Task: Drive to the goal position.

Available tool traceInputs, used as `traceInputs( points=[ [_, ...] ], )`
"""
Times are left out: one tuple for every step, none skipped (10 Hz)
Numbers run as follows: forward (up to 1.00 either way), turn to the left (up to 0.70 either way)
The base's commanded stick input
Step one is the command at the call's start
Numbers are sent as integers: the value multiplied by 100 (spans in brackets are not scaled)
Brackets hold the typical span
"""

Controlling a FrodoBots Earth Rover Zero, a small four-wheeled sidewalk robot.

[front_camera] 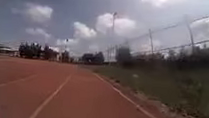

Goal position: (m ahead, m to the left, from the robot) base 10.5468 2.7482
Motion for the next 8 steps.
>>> traceInputs(
  points=[
    [70, 0],
    [70, 0],
    [70, 0],
    [70, 0],
    [70, 0],
    [70, 0],
    [70, 0],
    [70, 0]
  ],
)
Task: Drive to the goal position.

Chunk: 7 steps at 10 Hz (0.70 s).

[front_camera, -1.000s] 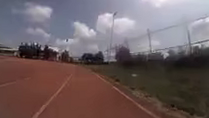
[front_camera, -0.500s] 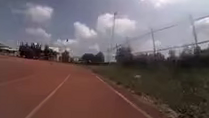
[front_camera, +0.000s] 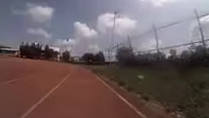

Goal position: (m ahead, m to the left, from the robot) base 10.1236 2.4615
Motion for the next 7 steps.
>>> traceInputs(
  points=[
    [70, 0],
    [70, 0],
    [70, 0],
    [70, 0],
    [70, 0],
    [70, 0],
    [70, 0]
  ],
)
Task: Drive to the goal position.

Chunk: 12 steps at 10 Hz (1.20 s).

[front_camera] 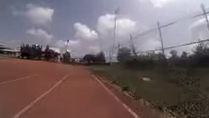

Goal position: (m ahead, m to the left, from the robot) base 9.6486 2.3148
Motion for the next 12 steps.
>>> traceInputs(
  points=[
    [70, 0],
    [70, 0],
    [70, 0],
    [70, 0],
    [70, 0],
    [70, 0],
    [70, 0],
    [70, 0],
    [70, 0],
    [70, 0],
    [70, 0],
    [70, 35]
  ],
)
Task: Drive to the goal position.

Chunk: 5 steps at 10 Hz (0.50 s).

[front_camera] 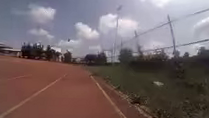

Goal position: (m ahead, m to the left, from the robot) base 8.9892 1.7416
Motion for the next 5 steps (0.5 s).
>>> traceInputs(
  points=[
    [70, 35],
    [70, 35],
    [70, 35],
    [70, 35],
    [70, 35]
  ],
)
